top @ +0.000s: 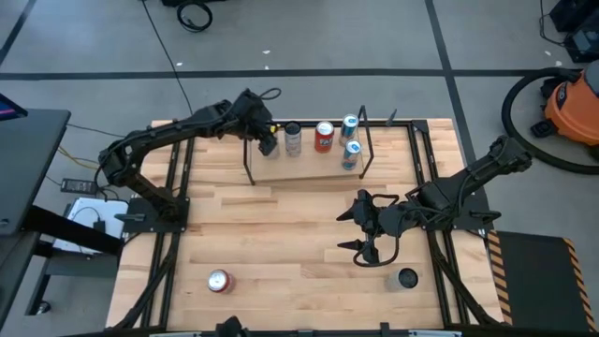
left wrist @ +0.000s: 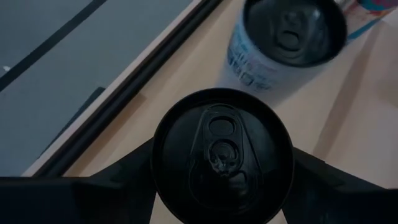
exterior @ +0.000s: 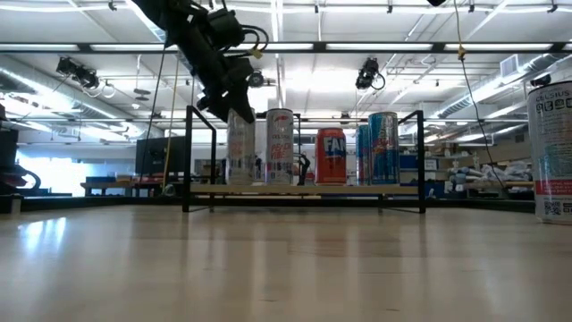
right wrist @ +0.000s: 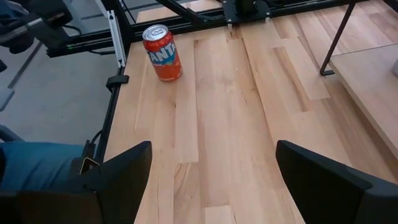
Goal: Place canned beverage on shelf
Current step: Put the left white and pink soda can on the shelf
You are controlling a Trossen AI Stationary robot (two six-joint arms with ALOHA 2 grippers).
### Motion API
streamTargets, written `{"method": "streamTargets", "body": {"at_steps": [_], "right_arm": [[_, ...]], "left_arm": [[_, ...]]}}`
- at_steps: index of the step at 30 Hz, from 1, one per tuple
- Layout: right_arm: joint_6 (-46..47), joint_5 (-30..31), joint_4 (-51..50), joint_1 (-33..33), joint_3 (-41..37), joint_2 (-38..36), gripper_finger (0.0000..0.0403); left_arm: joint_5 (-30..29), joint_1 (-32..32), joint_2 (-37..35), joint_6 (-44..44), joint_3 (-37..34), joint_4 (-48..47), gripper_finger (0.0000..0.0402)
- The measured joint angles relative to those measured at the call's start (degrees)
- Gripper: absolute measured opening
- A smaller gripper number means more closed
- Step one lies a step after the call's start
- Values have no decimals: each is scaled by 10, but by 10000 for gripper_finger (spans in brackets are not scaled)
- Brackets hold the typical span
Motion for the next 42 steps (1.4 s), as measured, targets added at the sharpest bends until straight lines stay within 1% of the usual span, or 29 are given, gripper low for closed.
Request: {"method": "streamTargets", "body": {"at_steps": [10,22,31,37,42], "right_arm": [[0,0,1,0,0,0,352],[0,0,3,0,0,0,352],[-10,0,3,0,0,0,352],[-15,0,3,0,0,0,352],[-15,6,3,0,0,0,352]], "left_arm": [[-1,8,-1,11,1,-19,263],[0,8,-1,12,1,-18,303],[0,8,-1,13,5,-11,306],[0,8,-1,14,18,-29,307],[0,8,-22,16,36,-30,307]]}}
